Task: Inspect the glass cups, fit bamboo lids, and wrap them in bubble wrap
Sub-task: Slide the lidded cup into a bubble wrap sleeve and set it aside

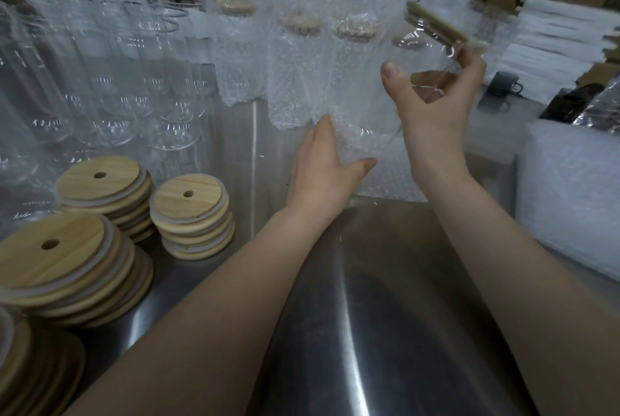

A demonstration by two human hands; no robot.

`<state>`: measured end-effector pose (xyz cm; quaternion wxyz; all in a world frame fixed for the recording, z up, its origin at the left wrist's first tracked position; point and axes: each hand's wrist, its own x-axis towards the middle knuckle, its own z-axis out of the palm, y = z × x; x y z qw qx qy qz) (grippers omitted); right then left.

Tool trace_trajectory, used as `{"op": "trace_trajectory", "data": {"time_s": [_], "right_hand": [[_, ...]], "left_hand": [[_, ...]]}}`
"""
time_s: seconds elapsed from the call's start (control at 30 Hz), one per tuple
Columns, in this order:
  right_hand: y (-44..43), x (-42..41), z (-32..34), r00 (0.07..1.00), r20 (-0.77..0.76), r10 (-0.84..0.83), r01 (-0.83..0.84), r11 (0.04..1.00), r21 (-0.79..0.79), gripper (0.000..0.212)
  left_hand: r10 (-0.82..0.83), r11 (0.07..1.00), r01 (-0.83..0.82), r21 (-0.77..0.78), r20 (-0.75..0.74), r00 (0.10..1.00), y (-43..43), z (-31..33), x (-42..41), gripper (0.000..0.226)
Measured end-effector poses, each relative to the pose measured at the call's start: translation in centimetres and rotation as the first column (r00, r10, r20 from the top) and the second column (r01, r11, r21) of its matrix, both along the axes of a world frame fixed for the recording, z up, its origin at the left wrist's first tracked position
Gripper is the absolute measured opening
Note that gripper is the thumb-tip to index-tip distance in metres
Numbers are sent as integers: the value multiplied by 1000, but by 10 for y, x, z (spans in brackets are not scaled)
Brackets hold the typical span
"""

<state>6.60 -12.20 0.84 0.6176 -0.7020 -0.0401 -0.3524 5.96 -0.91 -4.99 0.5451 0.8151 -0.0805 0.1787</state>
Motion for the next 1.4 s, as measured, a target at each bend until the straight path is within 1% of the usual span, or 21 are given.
{"op": "trace_trajectory", "data": {"time_s": [0.07,0.13,0.23,0.37,0.5,0.6,0.7,0.8,0.87,0.93,1.0,1.07,1.13,1.17,1.2,1.27,1.33,1.4], "right_hand": [[0,-2,2,1000,23,2,-2,1000,-13,76],[1,-4,5,999,40,-3,4,1000,-31,76],[3,-6,7,998,57,10,-7,999,-52,76],[7,-9,5,997,59,49,-42,992,-115,78],[12,-10,2,990,85,112,-95,979,-182,80],[14,-11,1,988,85,130,-109,971,-212,80],[12,-13,4,987,100,122,-105,982,-160,80],[8,-14,8,983,154,104,-92,992,-87,74],[5,-15,11,979,183,95,-91,995,-31,69],[3,-15,13,975,199,98,-100,995,-1,63],[4,-16,14,972,205,113,-114,993,-6,64],[6,-17,16,968,220,121,-119,993,-24,77],[6,-17,18,960,256,113,-97,992,-75,94],[5,-16,18,954,280,108,-77,990,-117,96],[3,-15,18,948,299,106,-60,985,-159,95],[2,-15,18,945,308,114,-47,975,-217,85],[1,-16,17,943,307,129,-51,967,-249,74],[1,-16,17,946,294,139,-58,961,-269,68]], "left_hand": [[-16,999,16,-30,-7,1000,0,1,-3,91],[-41,998,41,-42,8,999,-1,1,-5,100],[-71,993,77,-89,61,996,-2,4,-8,98],[-76,974,97,-204,112,991,-3,9,-12,93],[-25,955,73,-289,167,986,-1,11,-12,90],[18,952,49,-301,216,976,1,12,-10,96],[-25,965,77,-250,203,979,0,14,-9,116],[-47,996,57,-73,125,991,1,11,-7,137],[-35,999,34,16,46,998,2,9,-4,140],[-31,999,31,36,0,1000,1,6,-3,131],[-44,999,44,-8,10,999,0,4,-2,112],[-88,993,90,-77,27,996,1,5,-5,100],[-121,985,124,-124,28,992,0,6,-7,98],[-129,981,133,-140,34,991,0,7,-8,97],[-136,978,142,-152,45,990,-1,8,-10,96],[-148,973,156,-167,60,987,-2,11,-14,93],[-150,966,160,-204,68,986,-3,14,-17,87],[-144,952,160,-260,77,987,-2,17,-17,78]]}}
